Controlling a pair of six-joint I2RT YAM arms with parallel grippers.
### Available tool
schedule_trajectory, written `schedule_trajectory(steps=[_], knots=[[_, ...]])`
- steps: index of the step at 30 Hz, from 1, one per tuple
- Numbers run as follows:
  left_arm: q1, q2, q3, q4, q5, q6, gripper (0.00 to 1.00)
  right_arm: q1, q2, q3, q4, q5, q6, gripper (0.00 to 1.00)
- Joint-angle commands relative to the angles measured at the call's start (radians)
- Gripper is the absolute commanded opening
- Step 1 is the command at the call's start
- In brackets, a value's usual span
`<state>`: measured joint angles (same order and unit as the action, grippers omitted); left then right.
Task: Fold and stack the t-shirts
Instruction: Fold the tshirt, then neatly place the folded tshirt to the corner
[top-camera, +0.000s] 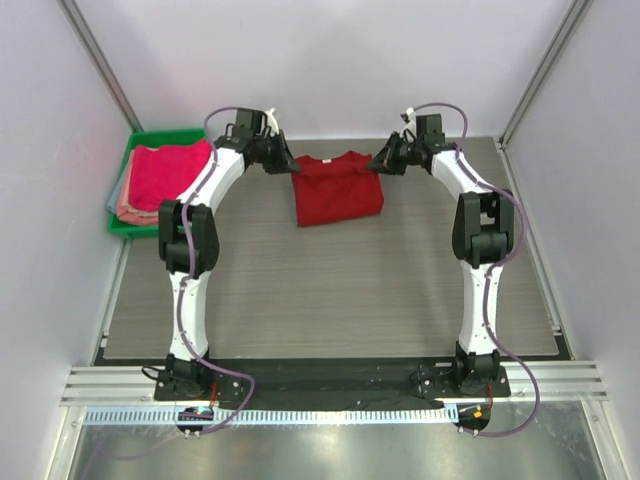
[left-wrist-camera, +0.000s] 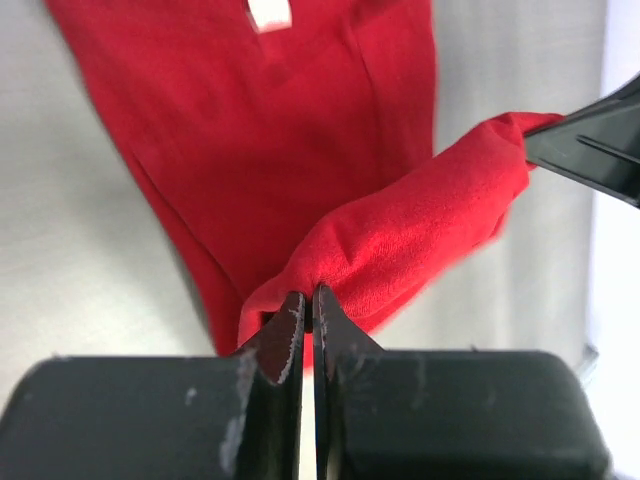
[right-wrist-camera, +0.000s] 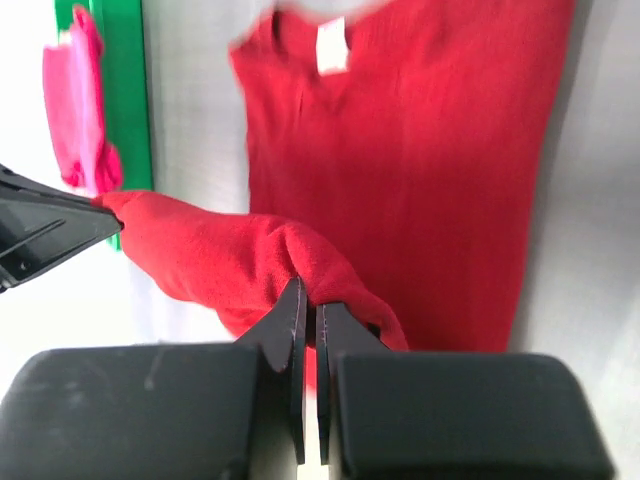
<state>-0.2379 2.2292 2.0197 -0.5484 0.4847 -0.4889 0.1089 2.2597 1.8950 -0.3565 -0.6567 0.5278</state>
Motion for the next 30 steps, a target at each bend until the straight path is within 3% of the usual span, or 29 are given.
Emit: schedule_trajectory(steps=[1,6,8,9,10,11,12,14,17,21,26,30], knots=[[0.025,0.081,0.188,0.007,-0.07,0.082,0.0,-0.005,0.102,0.177,0.059,0.019,-0.015,0.02],[0.034,0.239,0.37,0.057,-0.127,0.119,0.0,0.002,0.282,0.466,0.073,0.04,-0.025,0.04],[0.034,0.271,0.422,0.094,-0.15,0.127,0.0,0.014,0.375,0.564,0.074,0.052,-0.035,0.11],[0.032,0.289,0.425,0.111,-0.184,0.13,0.06,0.018,0.398,0.629,0.076,0.078,-0.037,0.18],[0.029,0.296,0.427,0.128,-0.205,0.133,0.17,0.024,0.412,0.648,0.097,0.086,-0.035,0.35],[0.028,0.3,0.433,0.149,-0.227,0.134,0.36,0.031,0.435,0.659,0.108,0.089,-0.029,0.41],[0.026,0.303,0.439,0.153,-0.263,0.136,0.43,0.034,0.439,0.674,0.122,0.085,-0.022,0.56],[0.02,0.29,0.433,0.154,-0.3,0.139,0.61,0.032,0.429,0.679,0.136,0.078,-0.019,0.64],[0.017,0.218,0.381,0.142,-0.354,0.142,0.72,0.009,0.371,0.655,0.139,0.049,-0.04,0.69],[0.011,0.118,0.288,0.094,-0.376,0.176,0.73,-0.054,0.252,0.491,0.119,0.032,-0.081,0.71],[0.0,0.011,0.144,0.019,-0.143,0.2,0.67,-0.094,0.224,0.345,-0.016,-0.032,-0.169,0.71],[-0.005,-0.061,-0.004,-0.005,-0.005,0.181,0.62,-0.095,0.248,0.322,-0.071,-0.054,-0.215,0.71]])
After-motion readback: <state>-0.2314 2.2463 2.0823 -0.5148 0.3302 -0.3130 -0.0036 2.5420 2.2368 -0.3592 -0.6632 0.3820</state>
